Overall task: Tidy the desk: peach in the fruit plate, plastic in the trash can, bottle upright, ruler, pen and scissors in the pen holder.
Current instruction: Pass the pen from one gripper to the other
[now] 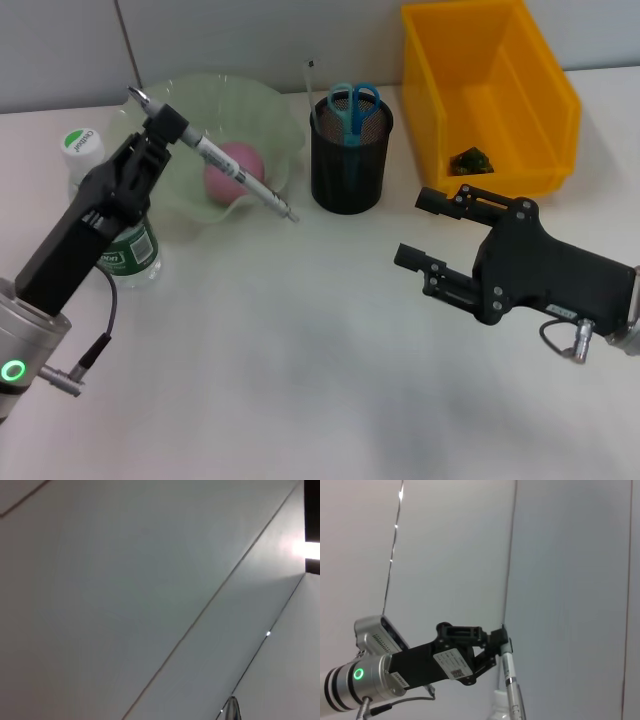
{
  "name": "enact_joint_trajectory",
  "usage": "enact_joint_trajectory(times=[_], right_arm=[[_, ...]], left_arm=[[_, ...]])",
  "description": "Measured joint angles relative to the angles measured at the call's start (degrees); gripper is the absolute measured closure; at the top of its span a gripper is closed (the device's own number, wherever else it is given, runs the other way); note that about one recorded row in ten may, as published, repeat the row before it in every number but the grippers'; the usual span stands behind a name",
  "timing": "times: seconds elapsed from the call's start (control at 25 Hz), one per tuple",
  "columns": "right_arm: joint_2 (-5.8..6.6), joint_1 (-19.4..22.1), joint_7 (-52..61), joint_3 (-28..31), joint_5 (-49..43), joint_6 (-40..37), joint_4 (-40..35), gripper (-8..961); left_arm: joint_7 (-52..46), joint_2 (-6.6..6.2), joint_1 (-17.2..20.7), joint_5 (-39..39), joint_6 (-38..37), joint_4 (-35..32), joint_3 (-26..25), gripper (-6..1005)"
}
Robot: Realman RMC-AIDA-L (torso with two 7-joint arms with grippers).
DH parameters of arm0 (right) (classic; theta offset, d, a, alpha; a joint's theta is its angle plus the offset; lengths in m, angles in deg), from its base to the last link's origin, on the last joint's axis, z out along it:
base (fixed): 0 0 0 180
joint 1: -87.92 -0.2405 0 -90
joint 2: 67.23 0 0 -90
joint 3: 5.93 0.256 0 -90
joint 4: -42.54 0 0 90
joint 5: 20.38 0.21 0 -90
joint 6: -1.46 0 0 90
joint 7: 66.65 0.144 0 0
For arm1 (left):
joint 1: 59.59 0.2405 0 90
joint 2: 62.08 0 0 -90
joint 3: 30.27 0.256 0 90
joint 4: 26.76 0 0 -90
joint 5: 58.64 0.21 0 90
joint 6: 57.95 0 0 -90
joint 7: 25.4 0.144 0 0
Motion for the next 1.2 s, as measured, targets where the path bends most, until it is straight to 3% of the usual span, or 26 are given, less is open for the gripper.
enact_joint_trajectory(times=[0.28,0.56,0.8,0.96,1.2], right_arm=[[-0.29,-0.5,-6.6,0.0,1.0,-1.1,3.4,385],[-0.35,-2.2,-12.7,0.0,3.9,-1.7,7.5,387],[-0.51,-3.7,-17.5,0.0,3.9,-1.6,10.1,390],[-0.52,-4.8,-22.5,0.1,4.0,-1.5,12.7,390],[-0.52,-5.6,-26.3,1.3,4.0,-1.7,14.6,391]], left_arm=[[-5.6,0.0,-0.1,-0.6,0.3,-2.1,0.6,869],[-10.0,0.0,-0.1,-7.4,0.6,-3.2,5.3,868],[-12.3,0.0,0.0,-8.4,0.7,-3.2,6.1,868],[-13.1,0.0,0.0,-15.0,0.9,-3.5,11.6,869],[-14.6,0.0,0.5,-17.8,0.9,-4.1,14.4,868]])
